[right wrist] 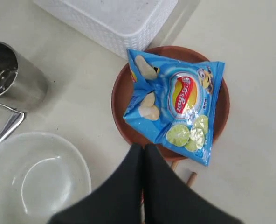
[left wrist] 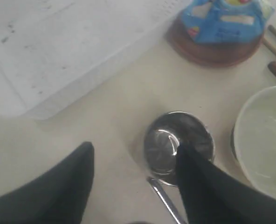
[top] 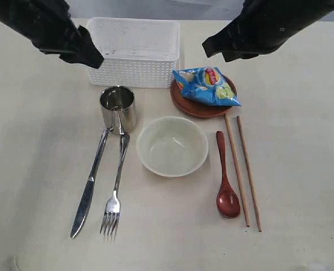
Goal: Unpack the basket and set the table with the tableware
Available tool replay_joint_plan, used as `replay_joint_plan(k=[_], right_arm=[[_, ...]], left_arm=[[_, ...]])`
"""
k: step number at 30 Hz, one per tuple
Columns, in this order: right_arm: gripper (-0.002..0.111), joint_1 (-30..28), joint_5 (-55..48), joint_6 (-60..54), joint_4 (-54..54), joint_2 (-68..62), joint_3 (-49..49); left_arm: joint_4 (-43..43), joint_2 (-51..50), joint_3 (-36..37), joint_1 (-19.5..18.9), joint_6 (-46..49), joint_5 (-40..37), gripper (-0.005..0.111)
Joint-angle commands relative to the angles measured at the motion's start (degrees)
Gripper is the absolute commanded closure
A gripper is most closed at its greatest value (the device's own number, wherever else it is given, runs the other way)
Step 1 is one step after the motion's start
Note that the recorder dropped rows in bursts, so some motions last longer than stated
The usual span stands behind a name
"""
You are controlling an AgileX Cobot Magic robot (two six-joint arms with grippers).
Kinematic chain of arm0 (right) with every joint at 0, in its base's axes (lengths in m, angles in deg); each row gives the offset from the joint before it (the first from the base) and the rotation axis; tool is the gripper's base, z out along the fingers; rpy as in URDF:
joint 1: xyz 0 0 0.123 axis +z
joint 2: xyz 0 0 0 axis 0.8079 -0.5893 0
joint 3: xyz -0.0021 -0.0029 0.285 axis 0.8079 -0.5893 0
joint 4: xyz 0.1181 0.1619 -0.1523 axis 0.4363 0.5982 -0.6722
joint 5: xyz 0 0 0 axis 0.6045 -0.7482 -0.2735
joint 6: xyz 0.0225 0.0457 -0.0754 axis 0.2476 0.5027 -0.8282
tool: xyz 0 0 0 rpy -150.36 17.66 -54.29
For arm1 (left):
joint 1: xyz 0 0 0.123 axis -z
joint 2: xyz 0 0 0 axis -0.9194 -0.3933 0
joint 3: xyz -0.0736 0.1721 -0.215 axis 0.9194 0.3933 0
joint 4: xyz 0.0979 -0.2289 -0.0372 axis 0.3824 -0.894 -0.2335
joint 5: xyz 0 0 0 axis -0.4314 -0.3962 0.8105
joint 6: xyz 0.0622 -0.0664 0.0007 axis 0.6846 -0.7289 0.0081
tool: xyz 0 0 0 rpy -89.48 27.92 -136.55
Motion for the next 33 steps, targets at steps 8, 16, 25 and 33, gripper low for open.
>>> replay_joint_plan(k=[8,16,25,33], right_arm=[[0.109,-0.28,1.31,-1.48,-0.51,0.44,0.00],[0.109,-0.28,1.31,-1.49,-0.28,0.44,0.00],[0.109,-0.28,1.42,-1.99,-0.30,0.44,0.00],[0.109,-0.28,1.74,-2.44,-0.30,0.44,0.00]], left_arm=[[2.49,-6.26,-0.42,5.82,-2.63,4.09,0.052],[3.73,-10.70,-0.42,5.82,-3.32,6.78,0.052],[3.73,-15.50,-0.68,5.82,-3.42,14.20,0.053],[3.73,-15.50,-0.96,5.82,-3.58,20.00,0.053]])
